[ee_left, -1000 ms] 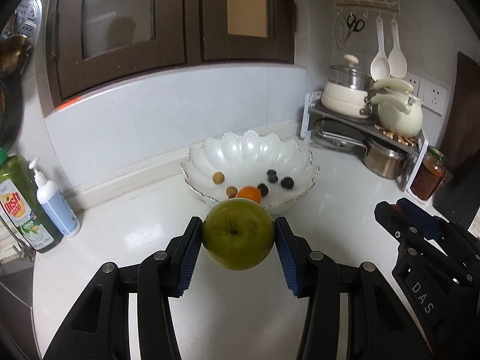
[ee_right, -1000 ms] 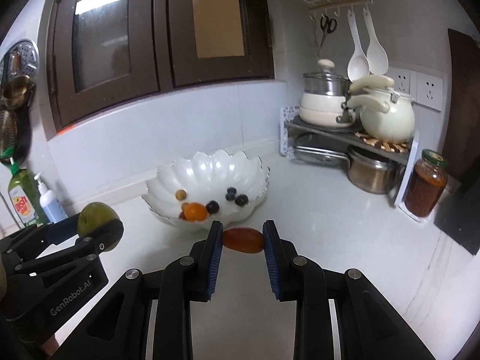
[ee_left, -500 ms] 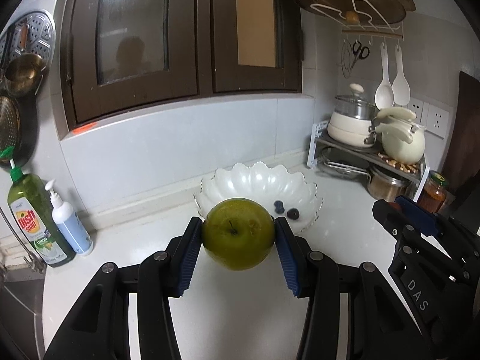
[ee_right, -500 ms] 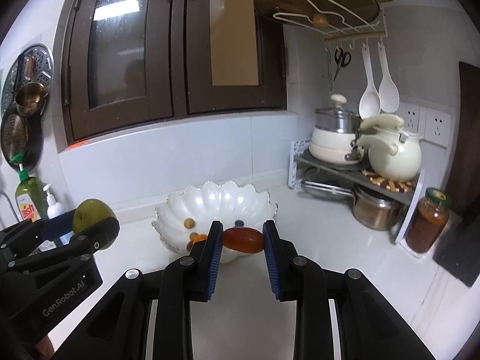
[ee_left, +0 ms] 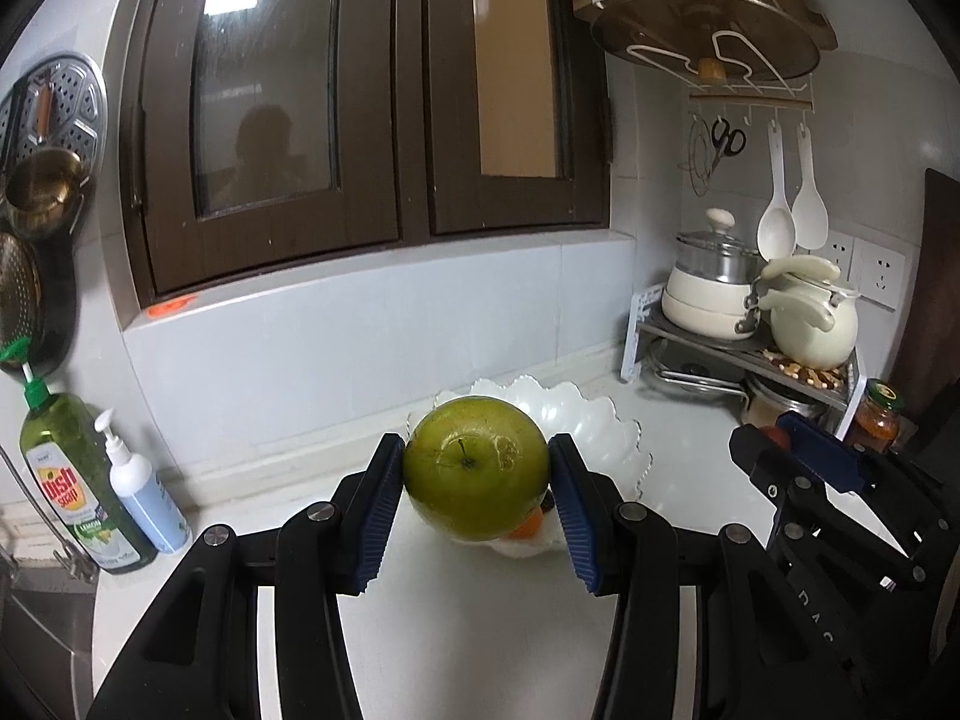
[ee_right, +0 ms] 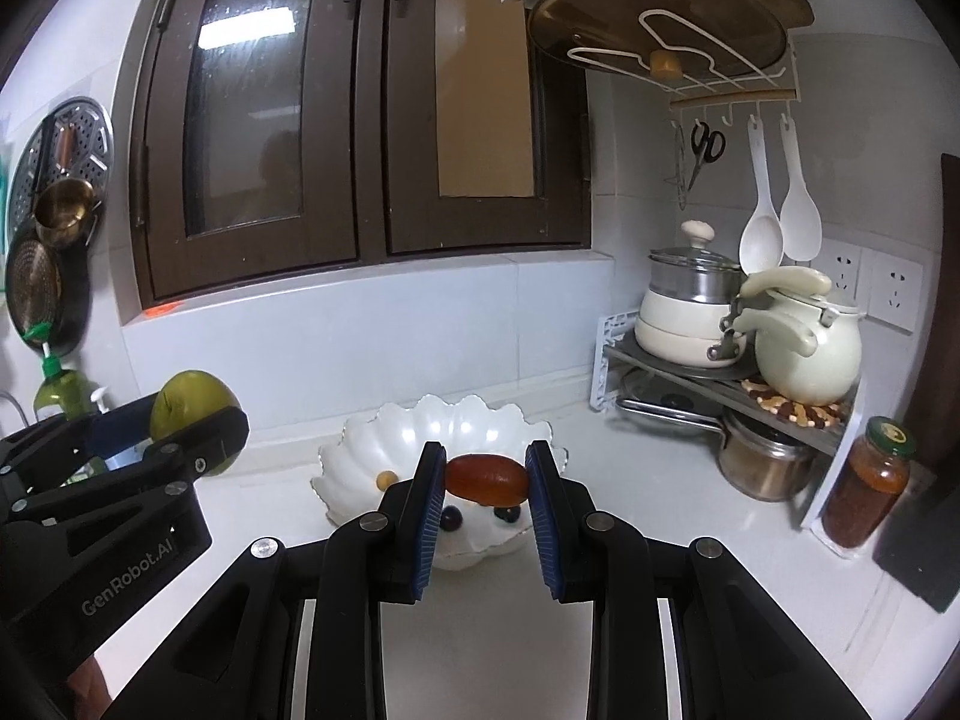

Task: Organize fruits

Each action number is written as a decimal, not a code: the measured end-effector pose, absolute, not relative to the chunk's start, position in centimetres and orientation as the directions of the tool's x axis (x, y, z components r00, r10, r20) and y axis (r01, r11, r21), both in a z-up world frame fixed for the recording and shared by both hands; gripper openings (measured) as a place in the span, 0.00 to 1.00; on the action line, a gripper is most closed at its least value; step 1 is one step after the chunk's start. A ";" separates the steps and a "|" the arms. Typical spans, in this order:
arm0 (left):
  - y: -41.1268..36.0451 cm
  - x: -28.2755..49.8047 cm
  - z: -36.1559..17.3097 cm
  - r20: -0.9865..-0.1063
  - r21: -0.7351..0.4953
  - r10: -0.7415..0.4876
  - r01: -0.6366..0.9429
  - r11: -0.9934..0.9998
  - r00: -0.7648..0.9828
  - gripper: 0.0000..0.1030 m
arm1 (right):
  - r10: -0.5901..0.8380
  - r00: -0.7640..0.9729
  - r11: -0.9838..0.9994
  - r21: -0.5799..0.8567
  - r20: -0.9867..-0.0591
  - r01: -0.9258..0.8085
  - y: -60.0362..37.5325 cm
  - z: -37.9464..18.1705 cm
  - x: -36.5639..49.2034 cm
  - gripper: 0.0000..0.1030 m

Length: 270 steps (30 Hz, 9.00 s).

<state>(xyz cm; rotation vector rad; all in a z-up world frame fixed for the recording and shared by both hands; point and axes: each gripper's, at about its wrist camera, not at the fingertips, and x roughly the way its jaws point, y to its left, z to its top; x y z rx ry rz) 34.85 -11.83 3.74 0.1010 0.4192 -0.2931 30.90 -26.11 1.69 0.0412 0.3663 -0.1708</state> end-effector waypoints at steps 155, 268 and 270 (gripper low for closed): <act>-9.6 37.9 4.4 -0.478 0.107 -0.105 0.176 0.979 0.872 0.91 | -0.152 0.863 0.986 -0.016 -0.482 0.165 -27.5 3.8 35.1 0.63; -1.3 -7.9 9.4 -0.263 0.106 -0.143 0.176 0.979 0.954 1.00 | -0.218 0.935 0.976 -0.037 -0.279 0.217 -21.4 7.6 -11.1 0.74; -1.3 -7.9 9.4 -0.264 0.105 -0.144 0.177 0.979 0.954 1.00 | -0.218 0.935 0.976 -0.036 -0.279 0.216 -21.4 7.6 -11.1 0.74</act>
